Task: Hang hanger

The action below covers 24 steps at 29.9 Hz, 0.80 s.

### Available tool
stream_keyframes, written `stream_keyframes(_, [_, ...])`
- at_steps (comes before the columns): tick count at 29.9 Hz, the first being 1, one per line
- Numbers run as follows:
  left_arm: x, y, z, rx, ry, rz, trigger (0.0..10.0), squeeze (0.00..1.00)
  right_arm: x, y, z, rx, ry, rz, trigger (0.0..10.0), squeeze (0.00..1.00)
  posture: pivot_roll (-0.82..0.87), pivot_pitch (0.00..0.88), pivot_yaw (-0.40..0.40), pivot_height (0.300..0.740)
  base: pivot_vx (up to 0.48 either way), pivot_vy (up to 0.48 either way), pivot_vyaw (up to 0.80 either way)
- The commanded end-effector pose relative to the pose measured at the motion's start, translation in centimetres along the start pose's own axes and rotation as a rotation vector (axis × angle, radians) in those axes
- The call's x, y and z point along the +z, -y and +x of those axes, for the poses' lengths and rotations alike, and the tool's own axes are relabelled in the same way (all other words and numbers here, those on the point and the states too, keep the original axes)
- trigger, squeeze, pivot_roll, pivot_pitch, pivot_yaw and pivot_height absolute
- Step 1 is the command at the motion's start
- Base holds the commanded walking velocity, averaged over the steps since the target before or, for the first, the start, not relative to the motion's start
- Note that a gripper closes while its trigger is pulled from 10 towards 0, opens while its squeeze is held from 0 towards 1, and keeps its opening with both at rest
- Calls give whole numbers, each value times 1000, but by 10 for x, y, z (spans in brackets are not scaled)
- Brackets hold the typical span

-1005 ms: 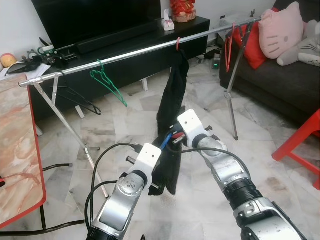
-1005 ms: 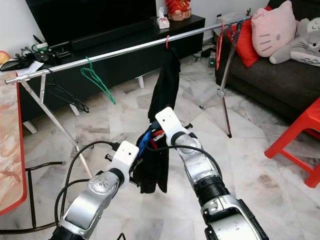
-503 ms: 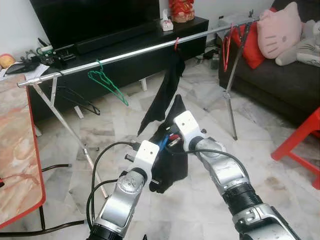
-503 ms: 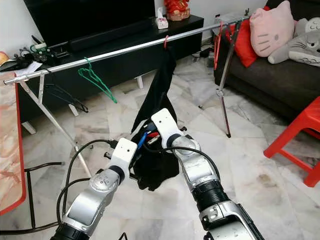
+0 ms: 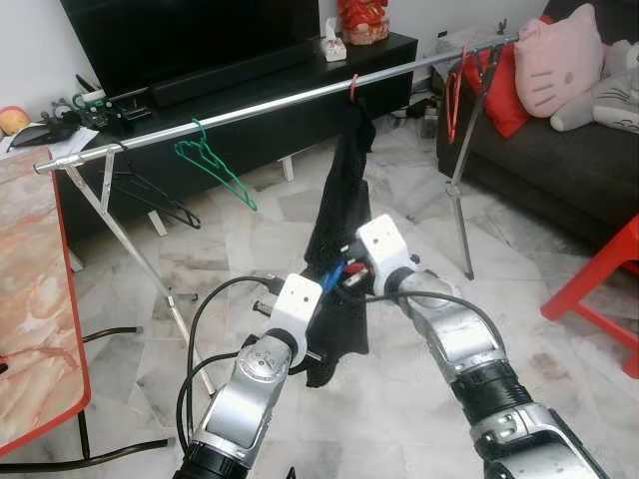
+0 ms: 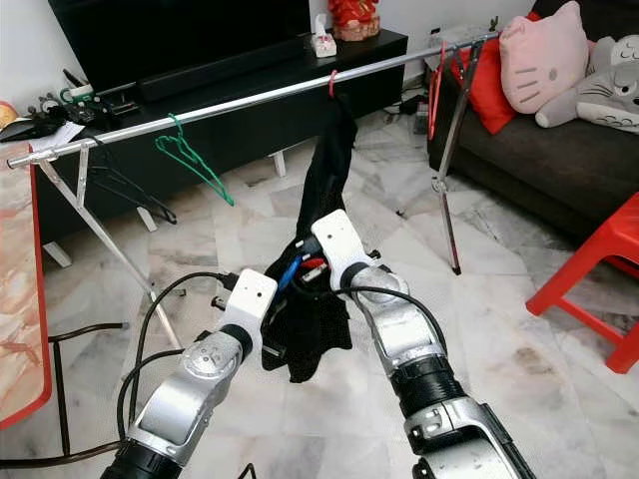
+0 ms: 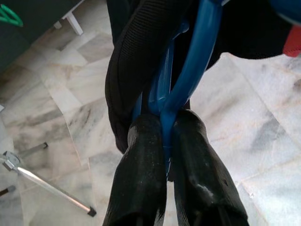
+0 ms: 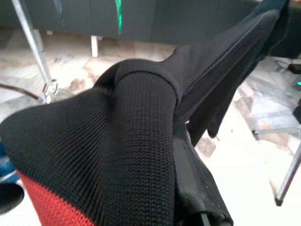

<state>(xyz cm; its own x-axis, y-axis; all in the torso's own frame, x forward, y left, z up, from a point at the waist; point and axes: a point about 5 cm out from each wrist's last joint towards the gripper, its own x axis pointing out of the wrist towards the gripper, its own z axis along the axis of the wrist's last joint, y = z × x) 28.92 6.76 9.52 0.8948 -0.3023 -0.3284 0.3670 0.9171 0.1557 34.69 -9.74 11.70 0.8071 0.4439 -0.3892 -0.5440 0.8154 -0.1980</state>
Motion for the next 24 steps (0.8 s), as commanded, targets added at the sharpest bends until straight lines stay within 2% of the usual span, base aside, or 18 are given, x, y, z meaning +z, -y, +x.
stream_keyframes(1, [9, -14, -1, 66, 57, -17, 10000, 0, -2, -11, 0, 73, -2, -39, 10000, 0, -132, 0, 59, 740, 0, 0, 0])
stream_keyframes(14, [13, -19, -1, 93, 88, -30, 10000, 0, 1, -3, -5, 61, 2, -52, 10000, 0, -137, 0, 60, 740, 0, 0, 0])
stream_keyframes(15, [14, -19, -1, 92, 100, -33, 10000, 0, 1, -1, -4, 56, 2, -54, 10000, 314, -136, 0, 59, 740, 0, 0, 0])
stream_keyframes(16, [16, -19, -1, 91, 110, -34, 10000, 0, 1, 0, -4, 51, 2, -55, 10000, 698, -134, 0, 58, 740, 0, 0, 0])
stream_keyframes(17, [17, -19, -1, 90, 118, -36, 10000, 0, 1, 0, -4, 48, 3, -56, 10000, 812, -134, 0, 58, 740, 0, 0, 0])
stream_keyframes(24, [18, -19, -2, 90, 133, -39, 10000, 0, 3, 0, -3, 46, 8, -58, 10000, 808, -131, 0, 56, 740, 0, 0, 0])
